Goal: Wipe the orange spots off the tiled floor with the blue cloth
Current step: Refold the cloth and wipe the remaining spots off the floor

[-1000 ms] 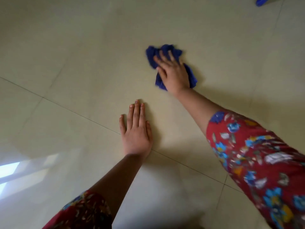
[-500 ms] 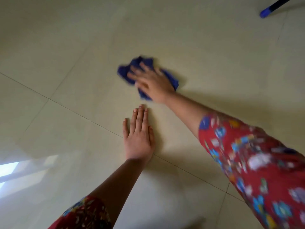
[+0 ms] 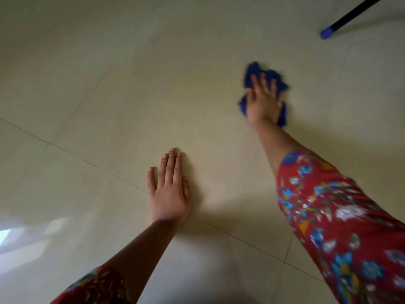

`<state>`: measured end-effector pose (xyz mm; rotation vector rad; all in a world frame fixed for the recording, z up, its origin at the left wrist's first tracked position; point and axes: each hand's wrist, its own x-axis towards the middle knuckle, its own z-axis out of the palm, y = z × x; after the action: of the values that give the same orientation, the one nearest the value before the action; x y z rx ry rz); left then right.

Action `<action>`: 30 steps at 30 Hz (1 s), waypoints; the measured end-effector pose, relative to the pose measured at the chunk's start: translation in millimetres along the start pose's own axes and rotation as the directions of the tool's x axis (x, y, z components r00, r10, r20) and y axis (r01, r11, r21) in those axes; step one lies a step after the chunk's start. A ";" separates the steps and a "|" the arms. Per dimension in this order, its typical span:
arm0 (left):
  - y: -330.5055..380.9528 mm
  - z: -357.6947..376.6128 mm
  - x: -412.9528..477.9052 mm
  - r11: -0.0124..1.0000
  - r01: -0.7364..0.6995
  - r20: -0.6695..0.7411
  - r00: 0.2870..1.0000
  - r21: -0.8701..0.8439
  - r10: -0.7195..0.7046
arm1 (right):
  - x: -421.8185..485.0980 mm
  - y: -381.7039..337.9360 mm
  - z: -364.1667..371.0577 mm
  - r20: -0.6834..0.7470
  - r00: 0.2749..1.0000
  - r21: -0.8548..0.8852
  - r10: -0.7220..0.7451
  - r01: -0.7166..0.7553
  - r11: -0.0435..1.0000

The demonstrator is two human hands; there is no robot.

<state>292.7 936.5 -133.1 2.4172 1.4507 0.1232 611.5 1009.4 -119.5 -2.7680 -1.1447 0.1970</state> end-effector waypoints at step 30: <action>1.8 -3.9 1.7 0.996 -0.023 -0.080 0.997 -0.084 0.016 | -148.9 -9.1 8.9 0.077 0.972 -0.054 -0.223 0.228 0.972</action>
<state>294.1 938.1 -129.0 2.3828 1.4253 0.2823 499.1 910.9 -116.6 -2.6728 -1.4953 0.2389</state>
